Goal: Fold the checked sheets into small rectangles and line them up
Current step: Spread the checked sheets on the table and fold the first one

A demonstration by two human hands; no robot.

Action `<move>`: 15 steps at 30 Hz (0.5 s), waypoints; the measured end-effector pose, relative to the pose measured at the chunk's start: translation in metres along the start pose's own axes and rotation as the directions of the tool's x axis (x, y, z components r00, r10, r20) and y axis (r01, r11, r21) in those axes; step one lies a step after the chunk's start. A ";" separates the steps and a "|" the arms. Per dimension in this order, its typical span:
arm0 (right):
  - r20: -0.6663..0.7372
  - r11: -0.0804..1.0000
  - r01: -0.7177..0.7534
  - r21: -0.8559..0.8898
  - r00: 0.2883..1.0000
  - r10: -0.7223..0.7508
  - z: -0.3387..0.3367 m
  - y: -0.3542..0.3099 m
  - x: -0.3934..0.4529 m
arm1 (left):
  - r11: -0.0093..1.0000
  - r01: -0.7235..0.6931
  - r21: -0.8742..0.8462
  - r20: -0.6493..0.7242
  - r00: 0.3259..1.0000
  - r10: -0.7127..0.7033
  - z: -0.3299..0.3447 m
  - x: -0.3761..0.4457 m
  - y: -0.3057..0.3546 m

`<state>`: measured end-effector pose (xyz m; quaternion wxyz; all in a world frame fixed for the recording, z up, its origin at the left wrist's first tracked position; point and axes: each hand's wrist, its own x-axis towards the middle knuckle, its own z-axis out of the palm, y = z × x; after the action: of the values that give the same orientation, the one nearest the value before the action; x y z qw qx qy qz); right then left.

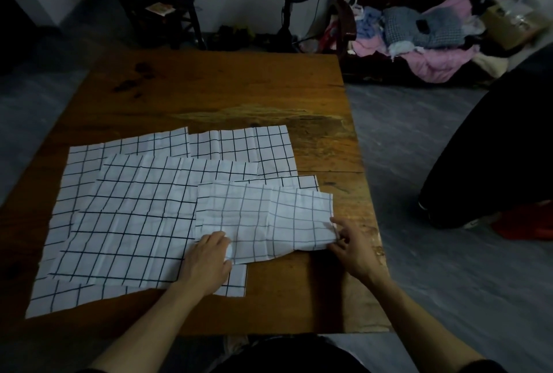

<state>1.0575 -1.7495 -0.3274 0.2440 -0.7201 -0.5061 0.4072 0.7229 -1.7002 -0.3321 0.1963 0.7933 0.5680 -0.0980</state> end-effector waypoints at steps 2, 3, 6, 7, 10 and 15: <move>0.027 1.000 -0.012 -0.002 1.000 0.012 -0.003 -0.002 0.000 | 1.000 -0.003 -0.005 -0.001 1.000 0.003 0.000 -0.001 0.000; 0.042 1.000 -0.018 -0.005 0.999 0.018 -0.005 -0.003 0.000 | 1.000 -0.003 -0.006 -0.006 1.000 0.003 -0.001 -0.001 0.000; 0.053 0.999 -0.038 -0.039 0.998 0.040 -0.011 -0.005 0.004 | 1.000 0.000 -0.008 -0.031 1.000 0.000 -0.001 -0.004 0.000; 0.056 0.998 -0.045 -0.052 0.997 0.048 -0.011 -0.005 0.007 | 1.000 0.006 -0.010 -0.036 0.999 -0.006 -0.001 -0.005 0.000; 0.058 0.996 -0.056 -0.072 0.996 0.060 -0.010 -0.008 0.012 | 0.999 0.036 -0.013 -0.037 0.999 -0.037 -0.001 -0.008 -0.001; -0.020 0.993 -0.074 -0.087 0.997 0.072 -0.003 -0.014 0.017 | 0.997 0.072 -0.016 -0.041 0.996 -0.073 -0.001 -0.013 -0.002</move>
<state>1.0552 -1.7287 -0.3204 0.2012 -0.7514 -0.4949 0.3873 0.7169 -1.7102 -0.3272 0.1864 0.7726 0.6010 -0.0842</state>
